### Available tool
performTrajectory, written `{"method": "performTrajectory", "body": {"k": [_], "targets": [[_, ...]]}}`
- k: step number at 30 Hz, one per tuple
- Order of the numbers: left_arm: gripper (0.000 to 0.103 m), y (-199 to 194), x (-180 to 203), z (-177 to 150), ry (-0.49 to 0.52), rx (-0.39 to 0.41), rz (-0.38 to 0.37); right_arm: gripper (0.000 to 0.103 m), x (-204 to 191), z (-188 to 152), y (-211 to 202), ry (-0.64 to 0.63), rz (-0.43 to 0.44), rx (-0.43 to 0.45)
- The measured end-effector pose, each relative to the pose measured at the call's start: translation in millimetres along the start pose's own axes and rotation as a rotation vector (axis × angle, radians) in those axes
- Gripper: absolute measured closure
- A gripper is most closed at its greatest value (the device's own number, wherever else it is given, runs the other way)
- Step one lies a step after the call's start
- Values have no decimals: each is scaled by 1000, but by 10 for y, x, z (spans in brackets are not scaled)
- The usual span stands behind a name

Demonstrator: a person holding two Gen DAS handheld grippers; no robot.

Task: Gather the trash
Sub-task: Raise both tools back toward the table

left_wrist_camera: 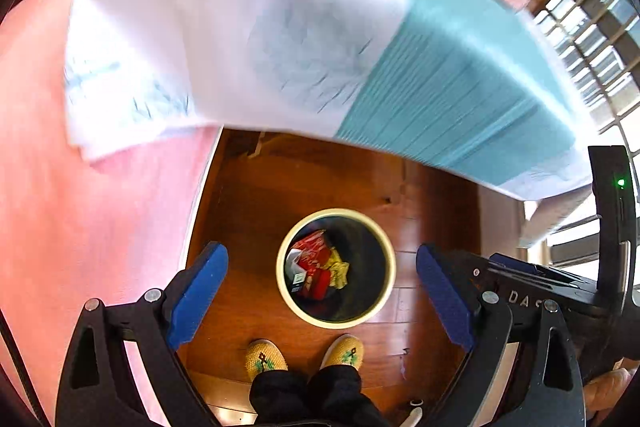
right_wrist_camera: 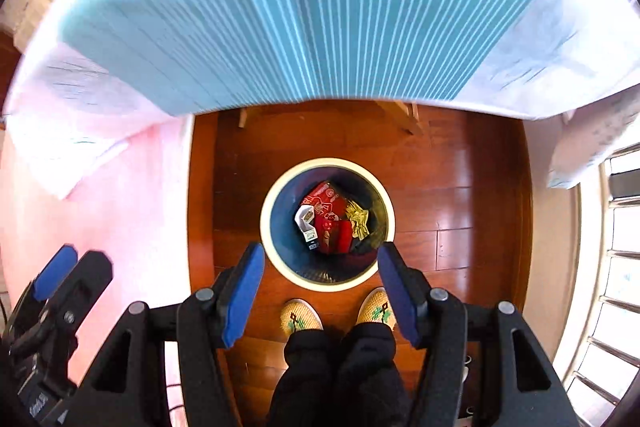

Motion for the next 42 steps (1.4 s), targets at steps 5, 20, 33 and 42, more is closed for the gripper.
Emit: {"method": "performTrajectory", "body": {"k": [5, 20, 33, 42], "targets": [[9, -612, 218, 183, 33, 58, -21, 44, -13, 15, -664, -2, 15, 39], [9, -2101, 626, 841, 157, 244, -11, 44, 30, 236, -2125, 76, 23, 313], [9, -2309, 836, 1304, 216, 310, 14, 44, 64, 678, -2535, 95, 12, 470], [10, -1873, 774, 1701, 118, 259, 54, 44, 244, 1318, -2409, 29, 30, 492]]}}
Point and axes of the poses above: each gripper's, at about its wrist camera, not at the fingertips, and y roughly the way its jaws point, x to its right, z to its top, the point moved 1 cm from there along y, roughly the way its jaws point, and after that the axes turned 6 degrees about -y, right-handed, at the moved point
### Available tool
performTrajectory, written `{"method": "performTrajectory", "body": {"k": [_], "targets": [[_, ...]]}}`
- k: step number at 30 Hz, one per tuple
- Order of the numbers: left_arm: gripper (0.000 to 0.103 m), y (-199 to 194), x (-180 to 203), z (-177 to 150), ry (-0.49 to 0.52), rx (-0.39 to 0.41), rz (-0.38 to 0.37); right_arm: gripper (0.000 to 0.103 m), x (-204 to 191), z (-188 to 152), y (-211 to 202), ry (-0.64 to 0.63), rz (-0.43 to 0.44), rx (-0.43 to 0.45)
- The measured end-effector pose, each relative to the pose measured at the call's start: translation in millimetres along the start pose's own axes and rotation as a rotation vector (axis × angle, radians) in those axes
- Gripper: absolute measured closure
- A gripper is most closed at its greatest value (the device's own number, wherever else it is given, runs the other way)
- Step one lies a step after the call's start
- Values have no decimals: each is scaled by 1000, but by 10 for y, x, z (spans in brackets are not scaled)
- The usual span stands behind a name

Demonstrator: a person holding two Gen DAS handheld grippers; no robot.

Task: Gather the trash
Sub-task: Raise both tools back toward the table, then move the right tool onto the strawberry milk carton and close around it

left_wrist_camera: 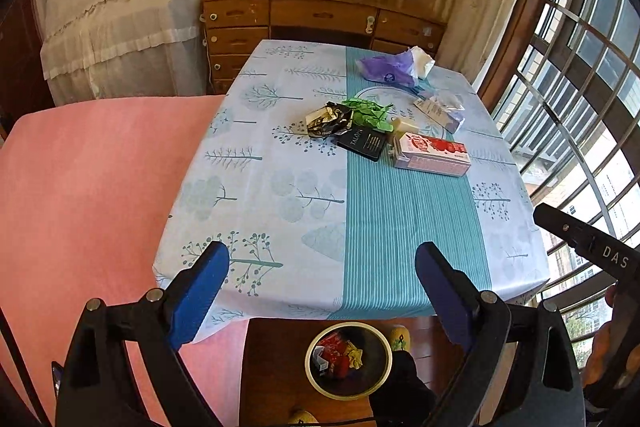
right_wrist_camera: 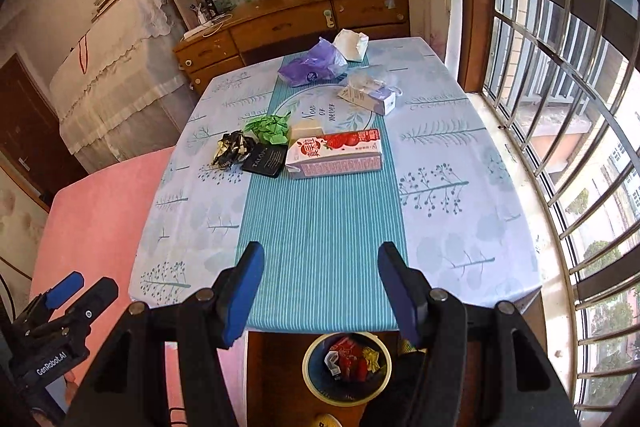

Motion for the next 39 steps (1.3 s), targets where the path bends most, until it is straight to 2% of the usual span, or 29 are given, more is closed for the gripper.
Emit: {"method": "performTrajectory", "body": {"k": [5, 10, 15, 17, 24, 29, 33, 39], "targets": [[10, 432, 121, 252, -70, -32, 25, 44, 200, 386, 438, -82, 42, -33], [11, 851, 432, 526, -126, -67, 52, 44, 403, 819, 871, -199, 92, -87], [11, 1220, 788, 690, -140, -91, 83, 43, 456, 1161, 1349, -394, 146, -149], [11, 1359, 875, 720, -159, -112, 99, 37, 423, 1243, 1541, -483, 176, -177], [11, 1657, 820, 627, -232, -192, 174, 34, 159, 1244, 2116, -776, 278, -267], [11, 1751, 690, 567, -299, -226, 215, 31, 13, 1155, 2292, -924, 335, -296], [11, 1780, 656, 561, -326, -234, 234, 30, -67, 1134, 2346, -957, 394, -323], [11, 1821, 646, 645, -355, -230, 238, 30, -124, 1090, 2380, -985, 423, -358]]}}
Point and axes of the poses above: each gripper's, at about its wrist camera, not at the fingertips, and y roughly the way its jaws point, x to its right, z to its top, the point moved 1 cm from there along y, roughly the way its jaws point, and after that the axes turned 6 degrees about -y, right-handed, at the moved point
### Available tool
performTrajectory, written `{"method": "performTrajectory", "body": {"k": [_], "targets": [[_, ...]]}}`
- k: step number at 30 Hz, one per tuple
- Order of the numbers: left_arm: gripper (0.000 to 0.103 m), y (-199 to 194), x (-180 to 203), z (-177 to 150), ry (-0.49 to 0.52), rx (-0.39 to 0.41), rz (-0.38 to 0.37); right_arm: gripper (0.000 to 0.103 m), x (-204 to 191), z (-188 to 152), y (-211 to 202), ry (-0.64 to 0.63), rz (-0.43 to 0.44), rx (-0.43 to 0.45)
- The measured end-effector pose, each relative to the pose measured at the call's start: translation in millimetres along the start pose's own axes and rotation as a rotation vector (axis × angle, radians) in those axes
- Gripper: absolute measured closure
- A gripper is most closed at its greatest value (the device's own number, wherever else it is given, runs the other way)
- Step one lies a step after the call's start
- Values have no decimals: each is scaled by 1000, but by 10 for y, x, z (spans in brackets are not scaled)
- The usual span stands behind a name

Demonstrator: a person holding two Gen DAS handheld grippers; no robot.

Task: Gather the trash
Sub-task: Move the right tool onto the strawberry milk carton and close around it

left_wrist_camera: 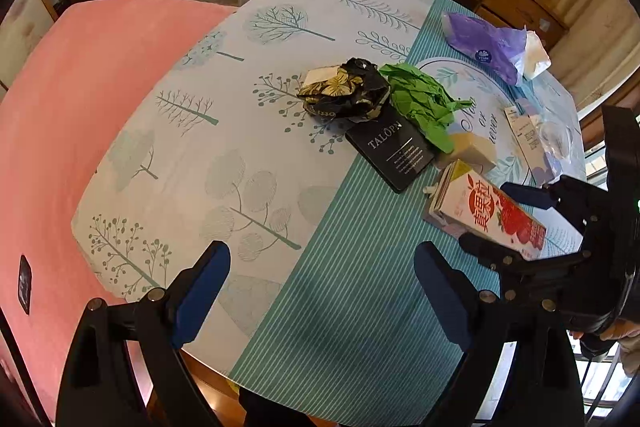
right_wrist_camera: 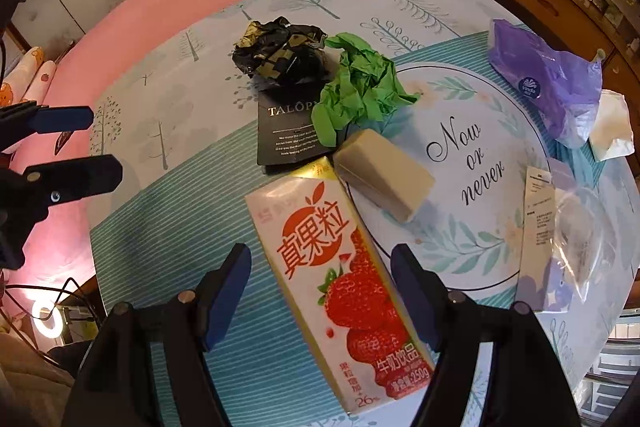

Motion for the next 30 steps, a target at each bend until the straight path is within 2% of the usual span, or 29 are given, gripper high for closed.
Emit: {"method": "performTrajectory", "body": {"k": [4, 6, 8, 12, 17, 24, 30], "targets": [[11, 8, 36, 67, -6, 2, -7, 31, -33, -37, 30, -51, -23, -14], [11, 20, 58, 111, -8, 2, -11, 42, -20, -57, 33, -47, -35, -14], [11, 27, 82, 162, -1, 6, -13, 45, 23, -77, 9, -18, -25, -8], [11, 29, 124, 303, 9, 17, -13, 46, 124, -84, -114, 60, 20, 43], [11, 65, 169, 481, 8, 19, -25, 47, 269, -41, -182, 128, -10, 82], [11, 329, 364, 586, -20, -47, -49, 47, 643, 8, -191, 303, -40, 126], [11, 638, 596, 701, -89, -98, -5, 47, 793, -51, -216, 372, -47, 154]]}}
Point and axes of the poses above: each gripper's, at about its wrist camera, not at the fingertips, and y roughly the way its jaws point, x to its right, z to its top, the point moved 1 cm from there along y, roughly the way its jaws point, and after that the axes turned 6 degrees about -y, right-handed, at the moved point
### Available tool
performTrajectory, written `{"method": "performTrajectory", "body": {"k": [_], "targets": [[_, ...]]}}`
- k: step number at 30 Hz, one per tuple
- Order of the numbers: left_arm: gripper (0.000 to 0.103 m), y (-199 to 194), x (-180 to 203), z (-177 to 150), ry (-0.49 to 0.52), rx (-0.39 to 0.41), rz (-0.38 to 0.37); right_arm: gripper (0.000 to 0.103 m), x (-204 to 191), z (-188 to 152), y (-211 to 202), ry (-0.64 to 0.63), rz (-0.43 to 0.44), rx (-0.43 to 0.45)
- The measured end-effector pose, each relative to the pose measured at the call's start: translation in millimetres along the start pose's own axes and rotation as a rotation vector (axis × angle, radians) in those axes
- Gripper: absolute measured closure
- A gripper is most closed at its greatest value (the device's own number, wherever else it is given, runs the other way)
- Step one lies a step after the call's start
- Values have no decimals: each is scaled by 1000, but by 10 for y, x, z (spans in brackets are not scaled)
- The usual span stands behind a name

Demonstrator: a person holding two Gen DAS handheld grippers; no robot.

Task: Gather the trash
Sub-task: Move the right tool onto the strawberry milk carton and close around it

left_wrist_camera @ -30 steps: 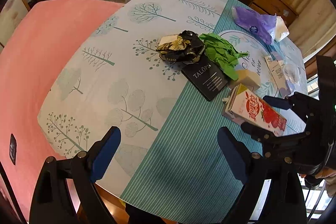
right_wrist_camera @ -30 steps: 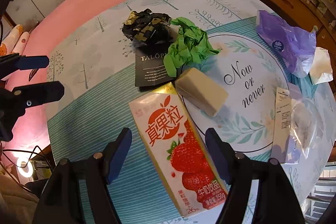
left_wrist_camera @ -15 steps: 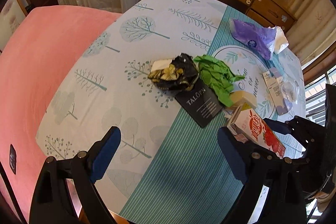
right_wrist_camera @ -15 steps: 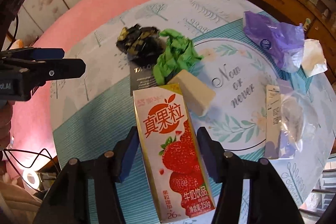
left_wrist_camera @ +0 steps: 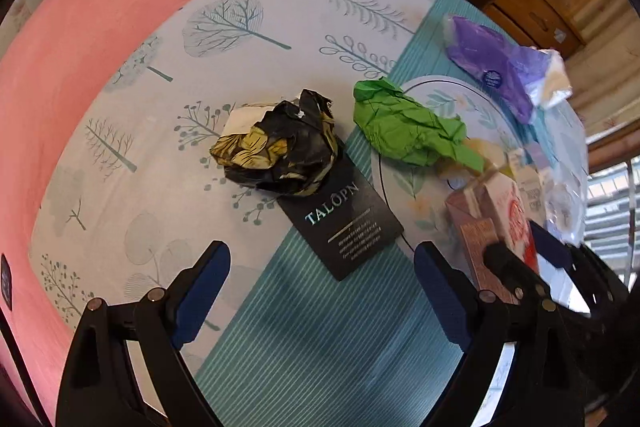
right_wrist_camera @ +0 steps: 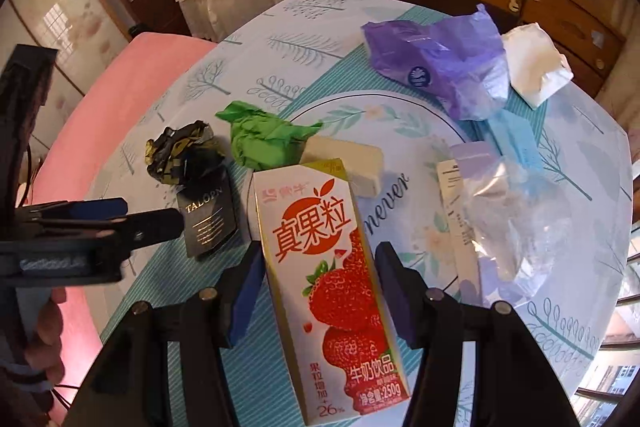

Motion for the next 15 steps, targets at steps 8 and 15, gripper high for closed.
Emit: {"method": "performTrajectory", "body": {"k": [8, 15], "targets": [[11, 365, 126, 153, -131, -18, 94, 47, 76, -81, -14, 42, 19, 3], [32, 557, 277, 136, -104, -25, 140, 47, 57, -157, -33, 52, 28, -2]]}}
Point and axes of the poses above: each gripper's, at about its wrist camera, not at the fingertips, and y roughly the way its jaws point, x to its right, z to its top, the point moved 1 cm from there along y, roughly the way its jaws point, and after that the axes turned 6 degrees about -y, right-handed, at the moved point
